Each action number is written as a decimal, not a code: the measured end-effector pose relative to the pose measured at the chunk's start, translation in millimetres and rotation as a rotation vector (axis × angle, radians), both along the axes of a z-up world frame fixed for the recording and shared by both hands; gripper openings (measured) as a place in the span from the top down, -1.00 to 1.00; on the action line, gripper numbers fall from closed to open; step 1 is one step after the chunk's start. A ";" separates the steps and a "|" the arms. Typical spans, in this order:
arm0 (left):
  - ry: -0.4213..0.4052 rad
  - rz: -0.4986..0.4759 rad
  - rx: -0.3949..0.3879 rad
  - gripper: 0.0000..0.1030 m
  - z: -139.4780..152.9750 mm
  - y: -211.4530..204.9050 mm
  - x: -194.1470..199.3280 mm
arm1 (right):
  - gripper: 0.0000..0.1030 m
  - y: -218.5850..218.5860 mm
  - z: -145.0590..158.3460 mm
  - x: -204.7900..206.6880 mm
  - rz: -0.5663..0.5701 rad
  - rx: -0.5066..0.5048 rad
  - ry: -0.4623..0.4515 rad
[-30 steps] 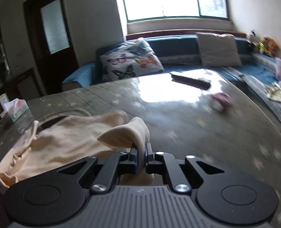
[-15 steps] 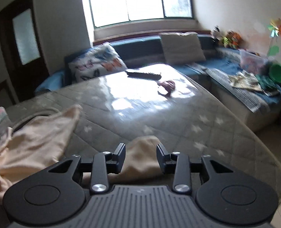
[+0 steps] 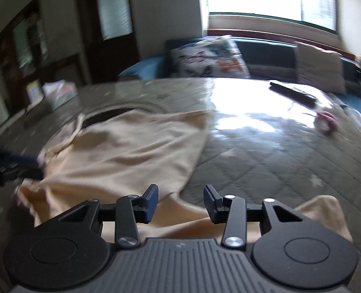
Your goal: Fold clothes
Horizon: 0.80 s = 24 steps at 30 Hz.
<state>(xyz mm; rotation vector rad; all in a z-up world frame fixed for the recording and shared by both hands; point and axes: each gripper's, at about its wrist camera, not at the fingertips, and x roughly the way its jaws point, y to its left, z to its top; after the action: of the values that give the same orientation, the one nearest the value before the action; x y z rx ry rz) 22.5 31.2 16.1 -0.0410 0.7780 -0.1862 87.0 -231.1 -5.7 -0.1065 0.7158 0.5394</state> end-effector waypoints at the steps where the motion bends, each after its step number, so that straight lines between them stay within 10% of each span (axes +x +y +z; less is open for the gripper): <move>1: 0.010 -0.016 0.004 0.33 -2.6 -2.6 -0.1 | 0.20 5.4 -0.7 -4.4 0.031 -0.019 0.007; 13: 0.098 -0.157 0.054 0.54 -20.7 -11.2 -44.9 | 0.18 -13.3 -15.4 -55.2 0.092 -0.178 0.117; 24: 0.010 -0.200 0.019 0.53 1.2 -32.9 -32.2 | 0.18 -61.8 11.7 -27.1 -0.141 -0.084 0.037</move>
<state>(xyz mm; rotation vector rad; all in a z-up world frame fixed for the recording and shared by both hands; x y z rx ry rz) -9.7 -1.7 17.2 0.0547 0.7938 -0.3686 59.9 -292.9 6.0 -0.1235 0.7762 0.3779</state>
